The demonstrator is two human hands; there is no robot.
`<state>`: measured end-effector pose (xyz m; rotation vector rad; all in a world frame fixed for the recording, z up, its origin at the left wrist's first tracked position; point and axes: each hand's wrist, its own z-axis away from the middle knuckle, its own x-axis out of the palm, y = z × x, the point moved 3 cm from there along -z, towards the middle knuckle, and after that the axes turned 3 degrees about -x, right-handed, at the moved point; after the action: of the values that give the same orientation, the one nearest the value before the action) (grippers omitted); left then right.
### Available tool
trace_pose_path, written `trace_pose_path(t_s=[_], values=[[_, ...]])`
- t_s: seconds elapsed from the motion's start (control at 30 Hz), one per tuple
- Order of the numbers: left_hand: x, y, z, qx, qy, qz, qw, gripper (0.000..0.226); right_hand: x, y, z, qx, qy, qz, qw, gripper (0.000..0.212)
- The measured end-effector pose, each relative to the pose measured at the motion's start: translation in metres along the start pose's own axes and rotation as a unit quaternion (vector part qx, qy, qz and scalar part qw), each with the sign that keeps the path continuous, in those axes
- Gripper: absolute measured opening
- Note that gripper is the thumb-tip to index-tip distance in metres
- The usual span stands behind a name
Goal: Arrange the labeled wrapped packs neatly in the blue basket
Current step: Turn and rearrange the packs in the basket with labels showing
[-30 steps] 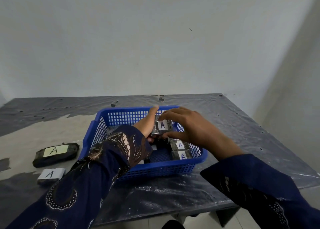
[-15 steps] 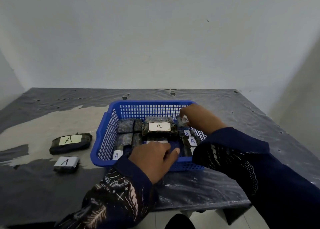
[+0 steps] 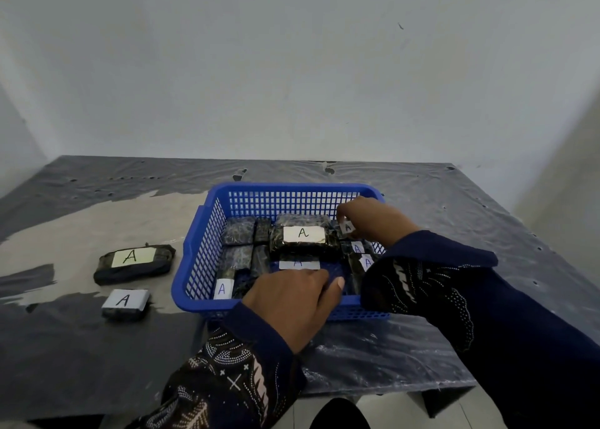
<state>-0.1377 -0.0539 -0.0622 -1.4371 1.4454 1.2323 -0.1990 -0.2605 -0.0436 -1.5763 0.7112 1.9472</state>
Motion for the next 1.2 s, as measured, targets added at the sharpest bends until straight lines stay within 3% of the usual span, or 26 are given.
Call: trace_pose_path(t_s=[0.23,0.33,0.43,0.57,1.2], values=[[-0.002,0.001,0.001,0.001,0.0,0.001,1.0,0.047,0.002,0.001,-0.015,0.013,-0.044,0.026,0.999,0.053],[-0.003,0.001,0.001,0.001,0.0,0.003,1.0,0.048,-0.004,-0.001,-0.019,-0.01,0.011,0.036,0.999,0.043],[-0.003,0.001,0.001,0.003,0.0,0.005,1.0,0.048,-0.009,-0.013,-0.023,-0.057,0.078,-0.031,0.995,0.042],[-0.005,0.002,0.001,0.005,-0.002,0.01,1.0,0.046,-0.002,-0.023,-0.028,-0.097,0.057,-0.074,0.991,0.044],[-0.001,0.002,0.001,0.008,0.019,0.017,1.0,0.049,0.006,-0.016,-0.033,-0.11,0.101,-0.109,0.983,0.045]])
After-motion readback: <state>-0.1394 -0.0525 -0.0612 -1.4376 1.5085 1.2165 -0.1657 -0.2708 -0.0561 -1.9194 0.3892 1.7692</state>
